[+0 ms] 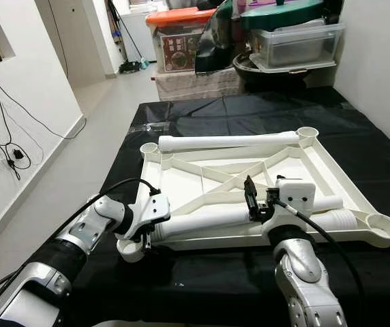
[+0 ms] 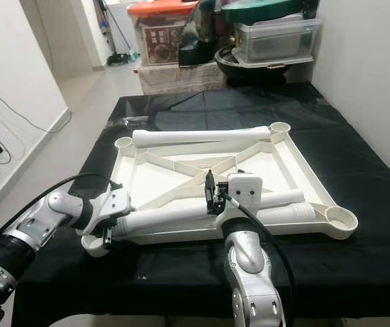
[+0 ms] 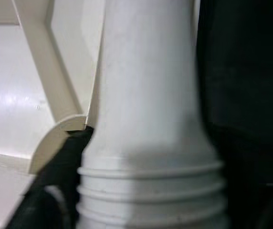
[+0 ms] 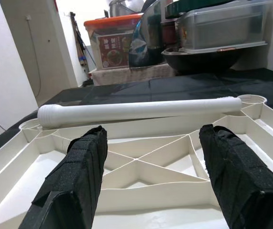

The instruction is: Building children table

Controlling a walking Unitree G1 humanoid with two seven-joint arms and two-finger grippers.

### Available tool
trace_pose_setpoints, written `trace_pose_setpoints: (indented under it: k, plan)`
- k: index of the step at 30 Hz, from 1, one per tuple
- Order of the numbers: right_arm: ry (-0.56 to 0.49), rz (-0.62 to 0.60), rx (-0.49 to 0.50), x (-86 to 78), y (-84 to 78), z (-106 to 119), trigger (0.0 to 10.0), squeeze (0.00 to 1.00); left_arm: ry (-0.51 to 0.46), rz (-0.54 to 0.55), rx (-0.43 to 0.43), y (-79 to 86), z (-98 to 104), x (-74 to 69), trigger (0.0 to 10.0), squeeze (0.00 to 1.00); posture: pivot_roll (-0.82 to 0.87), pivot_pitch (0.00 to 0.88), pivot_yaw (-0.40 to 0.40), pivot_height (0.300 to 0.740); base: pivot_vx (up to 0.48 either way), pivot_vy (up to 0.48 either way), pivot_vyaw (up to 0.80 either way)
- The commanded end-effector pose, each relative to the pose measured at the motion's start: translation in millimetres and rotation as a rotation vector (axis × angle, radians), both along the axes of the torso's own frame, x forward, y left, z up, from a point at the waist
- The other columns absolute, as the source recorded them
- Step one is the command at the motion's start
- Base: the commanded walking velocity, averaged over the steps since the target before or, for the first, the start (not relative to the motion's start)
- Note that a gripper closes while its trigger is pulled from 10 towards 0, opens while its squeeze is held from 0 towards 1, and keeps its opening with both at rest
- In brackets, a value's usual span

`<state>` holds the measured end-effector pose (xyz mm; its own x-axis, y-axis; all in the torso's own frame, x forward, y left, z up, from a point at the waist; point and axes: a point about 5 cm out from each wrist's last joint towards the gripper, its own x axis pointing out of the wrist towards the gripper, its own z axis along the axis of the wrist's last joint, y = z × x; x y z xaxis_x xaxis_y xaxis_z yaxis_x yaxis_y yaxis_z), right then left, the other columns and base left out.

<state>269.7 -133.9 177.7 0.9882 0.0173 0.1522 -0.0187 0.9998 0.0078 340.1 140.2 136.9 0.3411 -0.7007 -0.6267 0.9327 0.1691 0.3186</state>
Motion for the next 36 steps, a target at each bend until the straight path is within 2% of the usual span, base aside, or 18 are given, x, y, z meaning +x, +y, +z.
trace_pose_setpoints:
  k: [1, 9, 18, 20, 22, 29, 31, 32, 34, 35, 36]
  plan:
    - [0.004, 0.013, 0.011, -1.8, 1.6, 1.3, 10.0, 0.00, 0.016, 0.013, 0.025, 7.1, -5.2, -0.9, 0.0, 0.00, 0.12, 0.000, 0.107, 0.740, 0.000, 0.000, 0.00]
    - [0.009, 0.013, 0.008, -1.2, 1.8, 0.9, 10.0, 0.00, -0.010, 0.023, 0.004, 5.5, -2.7, 3.3, 0.0, 0.00, 0.12, 0.000, 0.106, 0.740, 0.000, 0.000, 0.00]
    - [-0.019, 0.025, 0.033, 2.7, 6.0, 7.7, 10.0, 0.00, -0.105, 0.060, -0.064, 4.6, 17.1, 11.4, 0.0, 0.00, 0.13, 0.000, 0.102, 0.740, 0.000, 0.000, 0.00]
    - [-0.048, 0.011, 0.075, 8.7, 4.3, 17.5, 10.0, 0.00, -0.165, 0.103, -0.124, 3.6, 28.9, 14.6, 0.0, 0.00, 0.13, 0.000, 0.097, 0.740, 0.000, 0.000, 0.00]
    - [-0.068, 0.013, 0.093, 12.0, 4.1, 23.4, 10.0, 0.00, -0.180, 0.125, -0.148, 3.4, 31.1, 15.1, 0.0, 0.00, 0.13, 0.000, 0.095, 0.740, 0.000, 0.000, 0.00]
    - [-0.160, 0.035, 0.136, 22.2, 4.5, 51.1, 10.0, 0.00, -0.237, 0.196, -0.187, 3.5, 26.3, 13.2, 0.0, 0.00, 0.13, 0.000, 0.084, 0.740, 0.000, 0.000, 0.00]
    - [-0.160, 0.035, 0.136, 22.2, 4.5, 51.1, 10.0, 0.00, -0.237, 0.196, -0.187, 3.5, 26.3, 13.2, 0.0, 0.00, 0.13, 0.000, 0.084, 0.740, 0.000, 0.000, 0.00]
    - [-0.174, 0.052, 0.146, 23.0, 5.5, 54.7, 10.0, 1.00, -0.252, 0.214, -0.208, 2.7, 25.9, 12.4, 0.0, 0.00, 0.13, 0.000, 0.079, 0.740, 0.000, 0.000, 0.00]
    - [-0.174, 0.052, 0.146, 23.0, 5.5, 54.7, 10.0, 1.00, -0.252, 0.214, -0.208, 2.7, 25.9, 12.4, 0.0, 0.00, 0.13, 0.000, 0.079, 0.740, 0.000, 0.000, 0.00]
    - [-0.170, 0.086, 0.182, 23.6, 7.7, 55.1, 10.0, 1.00, -0.300, 0.254, -0.232, 3.0, 26.8, 12.8, 0.3, 0.00, 0.13, 0.000, 0.078, 0.740, 0.000, 0.000, 0.00]
    - [-0.170, 0.086, 0.182, 23.6, 7.7, 55.1, 10.0, 1.00, -0.300, 0.254, -0.232, 3.0, 26.8, 12.8, 0.3, 0.00, 0.13, 0.000, 0.078, 0.740, 0.000, 0.000, 0.00]
